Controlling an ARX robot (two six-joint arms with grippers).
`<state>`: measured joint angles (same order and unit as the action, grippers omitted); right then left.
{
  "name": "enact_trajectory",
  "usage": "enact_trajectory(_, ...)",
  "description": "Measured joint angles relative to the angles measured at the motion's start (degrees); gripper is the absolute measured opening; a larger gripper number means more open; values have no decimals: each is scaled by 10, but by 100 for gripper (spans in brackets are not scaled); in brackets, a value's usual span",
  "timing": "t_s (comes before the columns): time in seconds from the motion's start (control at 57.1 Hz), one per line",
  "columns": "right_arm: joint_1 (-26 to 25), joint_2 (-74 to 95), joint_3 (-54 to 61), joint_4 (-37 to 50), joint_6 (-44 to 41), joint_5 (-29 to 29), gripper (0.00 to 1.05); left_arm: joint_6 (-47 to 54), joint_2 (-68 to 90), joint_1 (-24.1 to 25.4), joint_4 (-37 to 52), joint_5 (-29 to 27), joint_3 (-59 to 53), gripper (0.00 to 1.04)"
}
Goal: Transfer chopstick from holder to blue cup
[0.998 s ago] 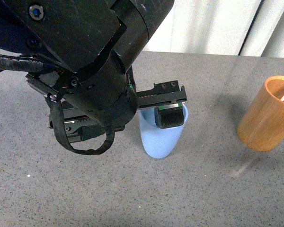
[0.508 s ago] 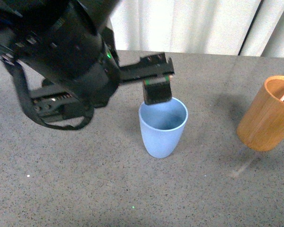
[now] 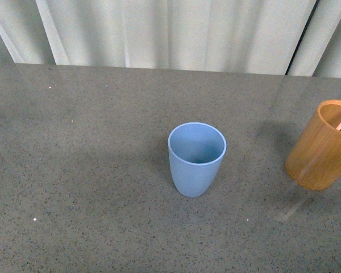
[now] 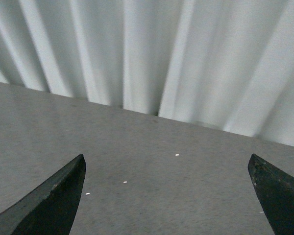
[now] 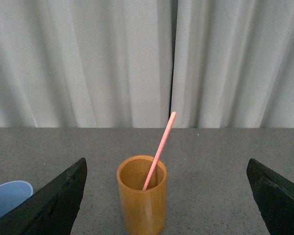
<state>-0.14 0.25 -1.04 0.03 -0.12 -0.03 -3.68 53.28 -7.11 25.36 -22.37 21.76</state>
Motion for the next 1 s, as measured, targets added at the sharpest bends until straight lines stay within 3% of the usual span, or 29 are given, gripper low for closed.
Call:
enact_trajectory(0.14, 0, 0, 0, 0, 0, 0, 95, 22, -52, 15, 2, 2, -40, 98)
enact_trajectory(0.175, 0, 0, 0, 0, 0, 0, 95, 27, -51, 23, 13, 34, -45, 96)
enact_trajectory(0.228, 0, 0, 0, 0, 0, 0, 95, 29, -55, 51, 58, 142, -68, 85)
enact_trajectory(0.298, 0, 0, 0, 0, 0, 0, 95, 31, -75, 66, 70, 208, -89, 73)
enact_trajectory(0.595, 0, 0, 0, 0, 0, 0, 95, 32, -155, 70, 53, 222, -150, 21)
enact_trajectory(0.665, 0, 0, 0, 0, 0, 0, 95, 32, -180, 70, 42, 222, -161, 4)
enact_trajectory(0.998, 0, 0, 0, 0, 0, 0, 95, 34, -269, 70, -18, 222, -191, 4)
